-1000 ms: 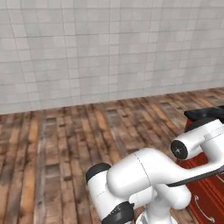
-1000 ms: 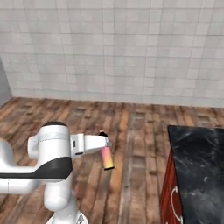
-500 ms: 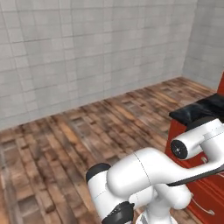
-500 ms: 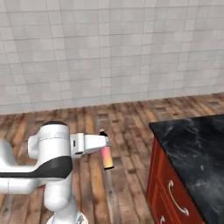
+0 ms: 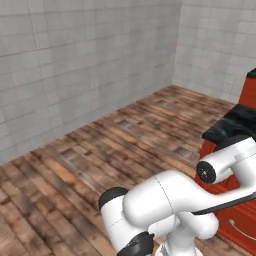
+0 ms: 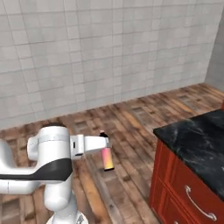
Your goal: Open the fridge, grab two sodas, and place both sodas inside the bowl with ice on the dining counter.
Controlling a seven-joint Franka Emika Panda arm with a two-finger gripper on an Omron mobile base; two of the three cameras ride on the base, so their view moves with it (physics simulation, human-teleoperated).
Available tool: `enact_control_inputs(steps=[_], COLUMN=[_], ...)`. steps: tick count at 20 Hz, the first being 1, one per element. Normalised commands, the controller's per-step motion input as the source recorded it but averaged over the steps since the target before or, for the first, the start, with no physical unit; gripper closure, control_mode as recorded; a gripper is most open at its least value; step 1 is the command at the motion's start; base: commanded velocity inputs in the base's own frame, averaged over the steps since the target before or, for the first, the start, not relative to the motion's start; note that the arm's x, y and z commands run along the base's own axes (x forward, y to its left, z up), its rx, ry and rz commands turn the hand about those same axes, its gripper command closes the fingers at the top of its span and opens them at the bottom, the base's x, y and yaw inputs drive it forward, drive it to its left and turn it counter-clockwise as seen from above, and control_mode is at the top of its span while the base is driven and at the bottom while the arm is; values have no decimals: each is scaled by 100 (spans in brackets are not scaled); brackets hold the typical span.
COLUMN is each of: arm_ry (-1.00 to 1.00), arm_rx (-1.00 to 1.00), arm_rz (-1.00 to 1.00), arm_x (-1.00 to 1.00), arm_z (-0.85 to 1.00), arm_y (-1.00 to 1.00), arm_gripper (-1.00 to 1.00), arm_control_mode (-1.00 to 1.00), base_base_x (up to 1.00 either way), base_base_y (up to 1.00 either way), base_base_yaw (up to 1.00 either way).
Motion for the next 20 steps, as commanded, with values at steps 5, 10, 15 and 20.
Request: enact_control_inputs(steps=[5, 10, 15, 20], arm_ry=[0, 0, 0, 0], arm_rx=[0, 0, 0, 0], arm_rz=[0, 0, 0, 0], arm_x=[0, 0, 0, 0], arm_z=[0, 0, 0, 0], arm_y=[0, 0, 0, 0], arm_gripper=[100, 100, 100, 100], arm_control_mode=[100, 100, 100, 100], base_base_x=[48, 56, 77, 89], base_base_y=[96, 97, 70, 36], base_base_yaw=[-37, -35, -37, -37])
